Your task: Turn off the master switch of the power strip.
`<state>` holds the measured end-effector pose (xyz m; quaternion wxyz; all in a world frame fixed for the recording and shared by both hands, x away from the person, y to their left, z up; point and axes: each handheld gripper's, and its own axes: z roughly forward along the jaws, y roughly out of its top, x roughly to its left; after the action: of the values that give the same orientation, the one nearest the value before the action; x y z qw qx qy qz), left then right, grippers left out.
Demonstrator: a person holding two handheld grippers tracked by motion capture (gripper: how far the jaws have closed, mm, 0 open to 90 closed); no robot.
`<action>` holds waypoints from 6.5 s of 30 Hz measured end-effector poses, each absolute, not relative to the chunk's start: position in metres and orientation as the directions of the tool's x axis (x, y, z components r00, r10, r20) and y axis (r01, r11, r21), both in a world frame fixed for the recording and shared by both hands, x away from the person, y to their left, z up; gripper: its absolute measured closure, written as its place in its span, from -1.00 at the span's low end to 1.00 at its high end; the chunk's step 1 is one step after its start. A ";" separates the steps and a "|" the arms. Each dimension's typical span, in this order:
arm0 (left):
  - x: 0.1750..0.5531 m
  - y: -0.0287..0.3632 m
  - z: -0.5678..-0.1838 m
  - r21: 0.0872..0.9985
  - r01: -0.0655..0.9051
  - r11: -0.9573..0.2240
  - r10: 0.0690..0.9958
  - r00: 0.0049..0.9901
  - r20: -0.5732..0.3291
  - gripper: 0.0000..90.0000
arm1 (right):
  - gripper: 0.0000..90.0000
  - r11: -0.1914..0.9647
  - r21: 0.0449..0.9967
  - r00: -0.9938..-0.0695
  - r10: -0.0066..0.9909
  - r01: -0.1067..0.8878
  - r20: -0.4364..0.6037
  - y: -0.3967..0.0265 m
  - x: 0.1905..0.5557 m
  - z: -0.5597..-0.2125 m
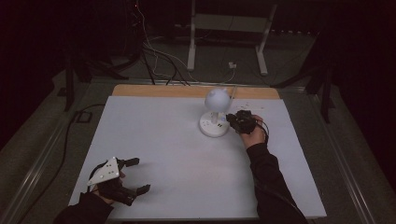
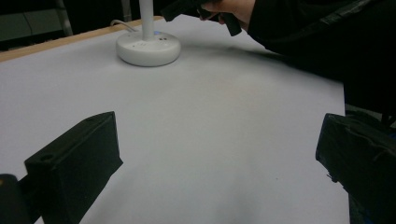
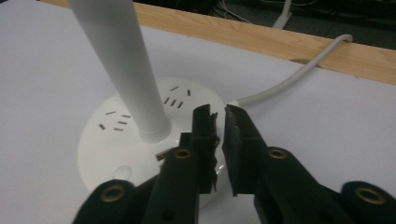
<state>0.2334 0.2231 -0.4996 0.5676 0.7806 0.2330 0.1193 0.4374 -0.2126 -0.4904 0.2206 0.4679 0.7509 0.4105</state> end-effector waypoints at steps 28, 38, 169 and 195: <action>0.234 0.224 -0.499 0.942 0.232 -0.242 0.500 0.862 -0.084 -0.99 | 1.00 0.251 0.815 -0.438 0.899 0.522 0.004 -0.196 0.451 -0.502; 0.234 0.224 -0.499 0.942 0.232 -0.241 0.500 0.862 -0.084 -0.99 | 1.00 0.242 0.817 -0.428 0.904 0.524 0.007 -0.194 0.453 -0.508; 0.234 0.223 -0.500 0.942 0.232 -0.245 0.503 0.860 -0.081 -0.99 | -0.66 0.215 0.862 -0.457 0.889 0.458 0.021 -0.217 0.438 -0.489; 0.233 0.223 -0.500 0.942 0.233 -0.240 0.503 0.860 -0.085 -0.99 | -1.00 0.288 0.835 -0.625 0.776 0.469 0.083 -0.232 0.409 -0.467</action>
<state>0.2335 0.2228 -0.4997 0.5693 0.7784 0.2365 0.1187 0.4094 -0.2323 -0.4666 0.1726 0.3972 0.7836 0.4455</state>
